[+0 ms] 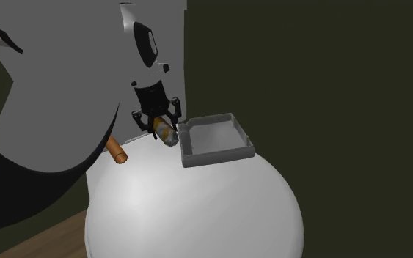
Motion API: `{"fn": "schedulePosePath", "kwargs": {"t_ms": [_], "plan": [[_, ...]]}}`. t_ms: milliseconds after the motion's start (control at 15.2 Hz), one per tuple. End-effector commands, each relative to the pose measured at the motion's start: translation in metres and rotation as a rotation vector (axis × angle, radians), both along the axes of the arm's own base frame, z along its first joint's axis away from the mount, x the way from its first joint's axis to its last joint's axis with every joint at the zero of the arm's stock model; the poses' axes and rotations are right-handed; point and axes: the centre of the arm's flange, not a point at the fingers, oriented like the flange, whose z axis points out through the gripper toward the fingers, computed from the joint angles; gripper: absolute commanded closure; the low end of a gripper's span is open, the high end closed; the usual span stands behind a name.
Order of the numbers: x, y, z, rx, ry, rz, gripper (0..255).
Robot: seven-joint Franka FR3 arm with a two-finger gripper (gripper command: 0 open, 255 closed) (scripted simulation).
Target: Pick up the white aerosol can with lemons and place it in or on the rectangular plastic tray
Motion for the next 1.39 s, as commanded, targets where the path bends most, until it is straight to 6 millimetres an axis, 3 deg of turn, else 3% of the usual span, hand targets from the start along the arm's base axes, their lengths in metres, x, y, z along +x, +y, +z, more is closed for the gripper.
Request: {"fn": "schedulePosePath", "kwargs": {"t_ms": [0,1320], "plan": [[0.001,0.000,0.010,0.000,-0.001,0.000,255],[0.001,0.000,0.115,0.000,-0.001,0.000,255]]}}
